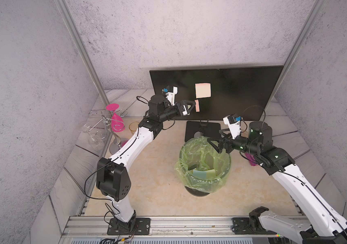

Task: Remove the sticky note from the monitor
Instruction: Place the sticky note in the trash bin, then tear off the sticky note from the monitor.

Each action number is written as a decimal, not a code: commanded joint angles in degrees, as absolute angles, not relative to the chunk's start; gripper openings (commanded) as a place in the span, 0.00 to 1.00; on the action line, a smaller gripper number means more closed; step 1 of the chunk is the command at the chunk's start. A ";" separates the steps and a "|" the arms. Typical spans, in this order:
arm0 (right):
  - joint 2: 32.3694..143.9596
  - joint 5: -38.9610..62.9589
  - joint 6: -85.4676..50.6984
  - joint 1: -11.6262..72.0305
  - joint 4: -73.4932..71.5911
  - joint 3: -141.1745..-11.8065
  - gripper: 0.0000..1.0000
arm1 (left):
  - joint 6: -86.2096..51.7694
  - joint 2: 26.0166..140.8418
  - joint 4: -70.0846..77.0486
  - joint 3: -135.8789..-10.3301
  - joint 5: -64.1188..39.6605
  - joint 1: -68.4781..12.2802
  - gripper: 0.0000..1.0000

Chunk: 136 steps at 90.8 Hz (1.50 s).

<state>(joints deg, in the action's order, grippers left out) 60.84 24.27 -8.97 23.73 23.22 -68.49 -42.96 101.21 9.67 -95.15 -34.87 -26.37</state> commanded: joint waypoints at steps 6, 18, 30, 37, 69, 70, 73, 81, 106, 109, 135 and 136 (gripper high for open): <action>59.22 23.68 -14.07 18.73 19.79 -66.22 0.99 | -45.91 104.14 13.63 -99.55 -33.32 -27.49 0.80; 58.86 26.09 -15.69 15.77 18.38 -65.33 0.99 | -46.87 107.23 14.25 -102.69 -32.95 -28.10 0.78; 58.41 26.55 -15.73 15.22 18.28 -65.14 0.99 | -46.67 109.64 13.71 -105.09 -32.25 -28.52 0.76; 57.98 26.67 -15.82 14.93 18.28 -65.00 0.99 | -46.58 110.77 13.88 -105.96 -31.28 -28.48 0.75; 56.89 27.83 -15.56 14.64 17.15 -64.04 0.99 | -49.79 116.36 18.85 -110.23 -29.32 -29.46 0.62; 56.92 27.85 -15.56 14.75 17.15 -64.01 0.99 | -49.94 116.49 19.00 -110.31 -29.34 -29.45 0.62; 56.96 27.93 -15.56 14.69 17.14 -63.97 0.99 | -50.29 116.84 19.48 -110.56 -29.35 -29.51 0.60; 56.96 27.93 -15.43 14.56 17.07 -63.81 0.99 | -50.45 117.53 19.44 -111.65 -29.48 -29.74 0.57; 56.88 28.21 -15.56 14.38 16.70 -63.46 0.99 | -50.25 117.47 19.96 -112.50 -28.81 -29.88 0.47; 56.90 28.26 -15.56 14.36 16.70 -63.46 0.99 | -50.01 117.43 19.78 -112.46 -28.61 -29.88 0.45; 56.88 28.32 -15.64 14.25 16.61 -63.64 0.99 | -48.02 117.28 17.18 -113.51 -27.39 -29.88 0.28; 56.87 28.31 -15.64 14.29 16.61 -63.64 0.99 | -47.96 117.31 17.03 -113.58 -27.41 -29.88 0.28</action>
<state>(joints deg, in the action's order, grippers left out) 57.89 27.53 -15.03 14.48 16.97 -63.99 -49.54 117.43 16.82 -111.20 -27.99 -29.67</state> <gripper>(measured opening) 0.993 0.301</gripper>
